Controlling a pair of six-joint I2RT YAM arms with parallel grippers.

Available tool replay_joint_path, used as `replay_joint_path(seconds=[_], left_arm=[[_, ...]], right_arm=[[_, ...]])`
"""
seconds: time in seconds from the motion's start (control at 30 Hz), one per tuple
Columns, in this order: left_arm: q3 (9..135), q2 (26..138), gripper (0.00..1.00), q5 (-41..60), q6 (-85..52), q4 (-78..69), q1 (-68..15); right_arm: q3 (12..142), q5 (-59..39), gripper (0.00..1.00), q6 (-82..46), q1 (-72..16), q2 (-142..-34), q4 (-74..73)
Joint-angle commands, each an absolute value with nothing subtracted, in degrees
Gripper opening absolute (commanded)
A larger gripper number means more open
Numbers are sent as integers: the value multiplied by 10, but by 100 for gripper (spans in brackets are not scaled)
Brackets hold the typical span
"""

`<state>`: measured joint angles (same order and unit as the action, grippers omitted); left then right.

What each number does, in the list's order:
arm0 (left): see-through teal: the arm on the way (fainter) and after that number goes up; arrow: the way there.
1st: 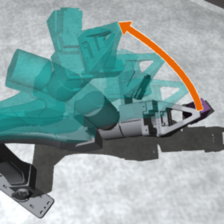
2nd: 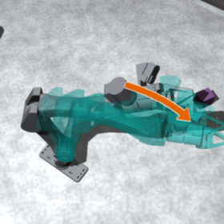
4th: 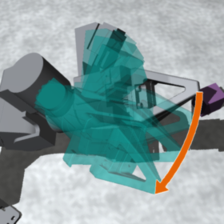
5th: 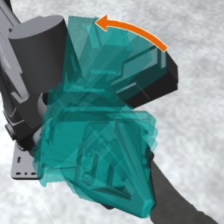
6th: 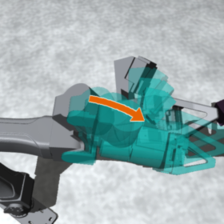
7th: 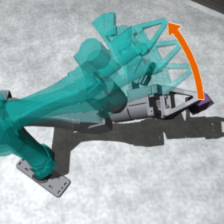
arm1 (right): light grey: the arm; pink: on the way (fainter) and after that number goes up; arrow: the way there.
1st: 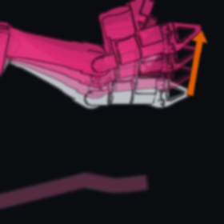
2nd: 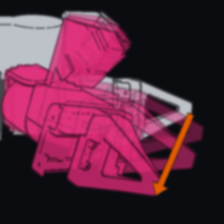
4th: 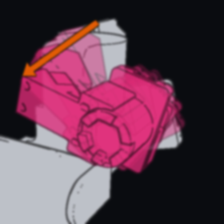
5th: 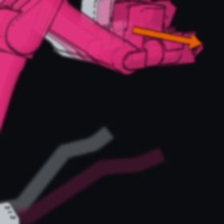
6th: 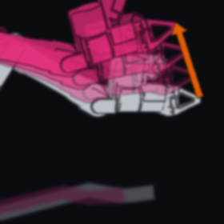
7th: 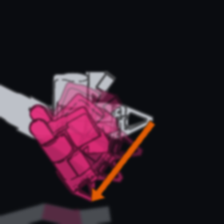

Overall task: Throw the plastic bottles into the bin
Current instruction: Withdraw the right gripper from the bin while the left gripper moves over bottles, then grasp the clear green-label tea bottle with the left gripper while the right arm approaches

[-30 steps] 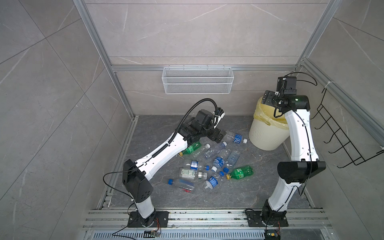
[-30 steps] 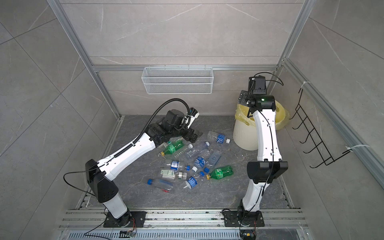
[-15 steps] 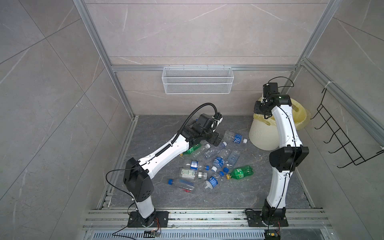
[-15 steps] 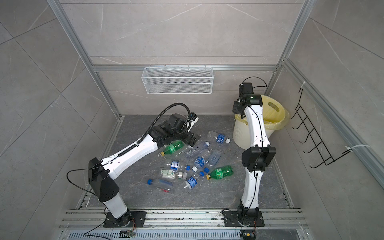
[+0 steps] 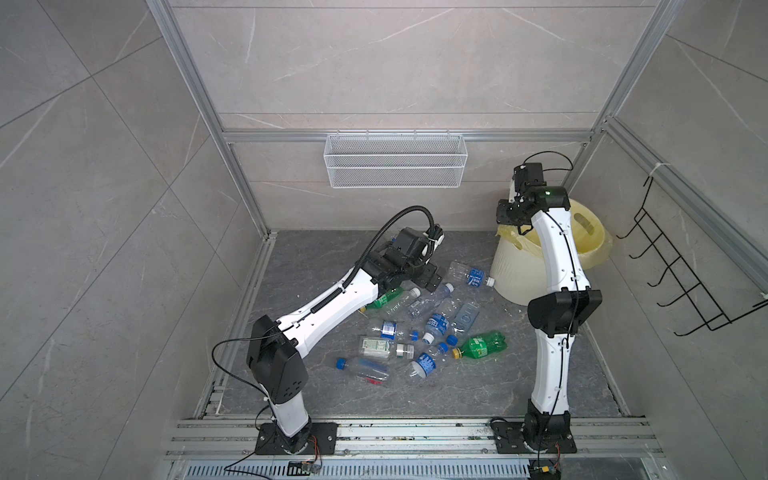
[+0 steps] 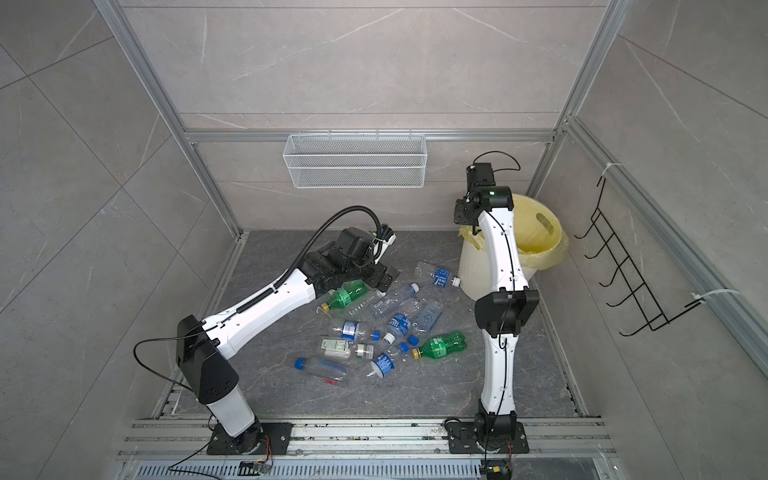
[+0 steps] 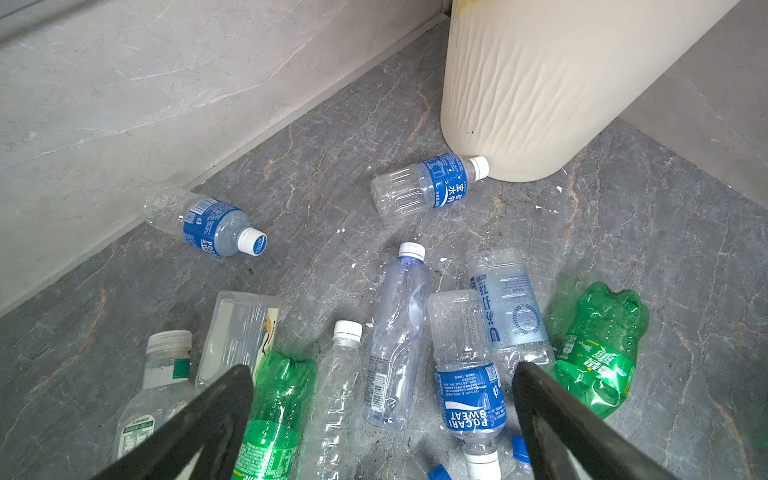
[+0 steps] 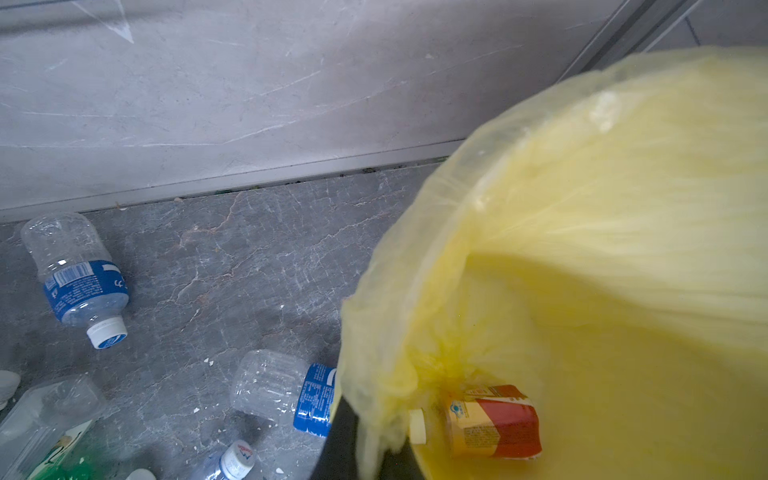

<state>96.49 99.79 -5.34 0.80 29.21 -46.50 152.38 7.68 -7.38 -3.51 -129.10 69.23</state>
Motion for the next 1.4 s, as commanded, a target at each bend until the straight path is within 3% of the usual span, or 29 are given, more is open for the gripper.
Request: replay_joint_path(seconds=[0.0,0.4,0.53,0.73,1.0,1.37], left_arm=[[963,982,100,-76,0,292,-462],[946,975,100,-129,-60,322,-420],[917,960,100,-129,-78,315,-400],[883,942,100,-178,-81,302,-398],[878,946,100,-96,-145,341,-330],[899,1000,100,-5,-186,377,-188]], right_arm=[[1542,36,8,-60,-65,-1313,706],[1562,36,9,-53,-116,-1322,707],[1565,44,15,-59,-116,-1313,710],[1566,40,55,-74,-116,-1284,710],[1529,40,98,-92,-122,-1198,681],[1219,27,100,-97,-201,-992,495]])
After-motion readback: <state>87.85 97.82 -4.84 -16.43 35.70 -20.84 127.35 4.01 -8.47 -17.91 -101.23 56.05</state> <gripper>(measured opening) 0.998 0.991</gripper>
